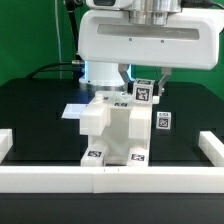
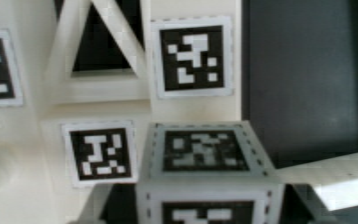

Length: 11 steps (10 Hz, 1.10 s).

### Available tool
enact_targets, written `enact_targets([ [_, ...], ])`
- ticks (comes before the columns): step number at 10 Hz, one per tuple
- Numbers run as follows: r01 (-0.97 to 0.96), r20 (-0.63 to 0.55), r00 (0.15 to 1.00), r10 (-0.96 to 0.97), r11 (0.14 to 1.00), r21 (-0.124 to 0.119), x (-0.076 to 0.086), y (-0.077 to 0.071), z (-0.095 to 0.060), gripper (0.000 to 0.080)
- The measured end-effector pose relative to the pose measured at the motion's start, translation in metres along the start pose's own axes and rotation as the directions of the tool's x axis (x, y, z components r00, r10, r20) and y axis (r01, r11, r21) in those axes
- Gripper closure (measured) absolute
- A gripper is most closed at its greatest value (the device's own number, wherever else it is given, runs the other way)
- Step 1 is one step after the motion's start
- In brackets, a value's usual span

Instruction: Assemble chair

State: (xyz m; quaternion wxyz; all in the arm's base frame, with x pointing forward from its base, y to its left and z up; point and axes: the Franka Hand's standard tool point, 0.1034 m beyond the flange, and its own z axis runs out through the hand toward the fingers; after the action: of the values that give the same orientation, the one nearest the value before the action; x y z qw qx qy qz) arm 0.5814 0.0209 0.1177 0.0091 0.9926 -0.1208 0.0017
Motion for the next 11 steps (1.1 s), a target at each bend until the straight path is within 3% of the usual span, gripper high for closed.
enact_targets([
  [9,-0.033,0.0,0.999,0.033,0.999,0.0,0.0,0.0001,0.0,0.0511],
  [11,-0.188,0.0,0.982,0.188,0.982,0.001,-0.0001,-0.0002,0.0,0.0511],
])
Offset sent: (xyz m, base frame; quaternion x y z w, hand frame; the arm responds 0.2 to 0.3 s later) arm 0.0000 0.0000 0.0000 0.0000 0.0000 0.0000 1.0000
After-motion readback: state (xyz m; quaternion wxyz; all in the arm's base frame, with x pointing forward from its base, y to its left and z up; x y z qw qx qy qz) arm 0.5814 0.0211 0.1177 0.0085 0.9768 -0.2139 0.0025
